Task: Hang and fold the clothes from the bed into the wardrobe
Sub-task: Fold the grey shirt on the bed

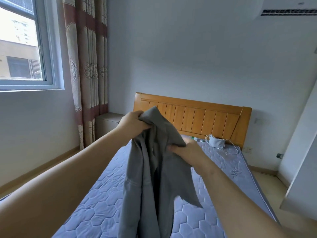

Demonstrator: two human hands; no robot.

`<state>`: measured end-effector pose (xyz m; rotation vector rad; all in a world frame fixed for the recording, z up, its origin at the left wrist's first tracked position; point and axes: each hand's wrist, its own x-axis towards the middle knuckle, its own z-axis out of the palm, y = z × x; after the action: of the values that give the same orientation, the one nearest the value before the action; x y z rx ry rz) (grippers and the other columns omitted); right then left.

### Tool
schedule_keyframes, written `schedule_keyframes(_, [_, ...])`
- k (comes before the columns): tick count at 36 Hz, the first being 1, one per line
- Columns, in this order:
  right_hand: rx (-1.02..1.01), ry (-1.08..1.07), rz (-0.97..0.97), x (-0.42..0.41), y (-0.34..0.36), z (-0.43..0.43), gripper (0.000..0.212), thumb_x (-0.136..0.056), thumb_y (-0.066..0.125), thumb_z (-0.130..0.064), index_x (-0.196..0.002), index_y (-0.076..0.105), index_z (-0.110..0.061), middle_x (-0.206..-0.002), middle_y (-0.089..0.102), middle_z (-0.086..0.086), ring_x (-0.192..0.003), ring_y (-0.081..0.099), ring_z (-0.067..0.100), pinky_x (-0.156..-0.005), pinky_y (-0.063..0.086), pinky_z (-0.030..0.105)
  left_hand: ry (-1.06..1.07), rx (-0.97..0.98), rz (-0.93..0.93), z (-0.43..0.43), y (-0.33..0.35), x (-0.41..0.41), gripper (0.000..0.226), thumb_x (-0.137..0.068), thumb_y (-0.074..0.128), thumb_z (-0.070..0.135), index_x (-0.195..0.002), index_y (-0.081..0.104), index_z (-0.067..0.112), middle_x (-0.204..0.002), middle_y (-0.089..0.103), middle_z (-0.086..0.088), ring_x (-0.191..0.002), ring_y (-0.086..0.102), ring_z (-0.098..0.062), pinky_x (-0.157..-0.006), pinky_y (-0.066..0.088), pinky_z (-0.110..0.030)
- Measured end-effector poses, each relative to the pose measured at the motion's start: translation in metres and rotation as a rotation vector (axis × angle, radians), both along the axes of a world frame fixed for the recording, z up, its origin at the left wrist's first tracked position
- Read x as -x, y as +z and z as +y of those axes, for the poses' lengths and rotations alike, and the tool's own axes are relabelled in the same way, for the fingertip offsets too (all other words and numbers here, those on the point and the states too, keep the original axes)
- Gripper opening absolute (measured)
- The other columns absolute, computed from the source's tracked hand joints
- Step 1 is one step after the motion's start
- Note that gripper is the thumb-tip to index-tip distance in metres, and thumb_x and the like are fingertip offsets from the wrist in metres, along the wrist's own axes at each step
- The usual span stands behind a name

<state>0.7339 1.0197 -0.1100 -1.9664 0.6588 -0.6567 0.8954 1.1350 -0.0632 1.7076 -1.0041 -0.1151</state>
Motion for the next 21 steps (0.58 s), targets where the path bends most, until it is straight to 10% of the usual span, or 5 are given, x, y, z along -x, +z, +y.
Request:
schedule_keyframes(6, [-0.05, 0.11, 0.516, 0.009, -0.019, 0.008, 0.018, -0.085, 0.061, -0.022, -0.099, 0.064, -0.01, -0.091, 0.068, 0.008, -0.079, 0.063, 0.019, -0.076, 0.054, 0.034, -0.029, 0.064, 0.131, 0.006, 0.01, -0.002, 0.013, -0.078, 0.066, 0.002, -0.088, 0.062, 0.01, -0.098, 0.064, -0.023, -0.094, 0.062, -0.037, -0.091, 0.049, -0.053])
schedule_keyframes(15, [-0.798, 0.071, -0.27, 0.009, 0.031, 0.008, 0.023, -0.094, 0.051, -0.02, -0.076, 0.054, -0.006, -0.061, 0.061, 0.008, -0.056, 0.062, 0.019, -0.057, 0.052, 0.03, 0.023, 0.033, 0.153, 0.02, 0.003, -0.005, 0.027, -0.069, 0.071, -0.003, -0.094, 0.062, 0.003, -0.085, 0.064, -0.011, -0.079, 0.06, -0.026, -0.075, 0.053, -0.04])
schedule_keyframes(21, [-0.78, 0.023, -0.35, -0.007, 0.047, 0.016, 0.034, -0.098, 0.044, -0.022, -0.078, 0.061, -0.001, -0.056, 0.068, 0.008, -0.061, 0.067, 0.022, -0.067, 0.054, 0.034, -0.172, 0.153, 0.424, 0.018, -0.006, 0.015, 0.022, -0.077, 0.067, -0.003, -0.09, 0.064, 0.014, -0.087, 0.069, -0.009, -0.077, 0.066, -0.022, -0.068, 0.056, -0.031])
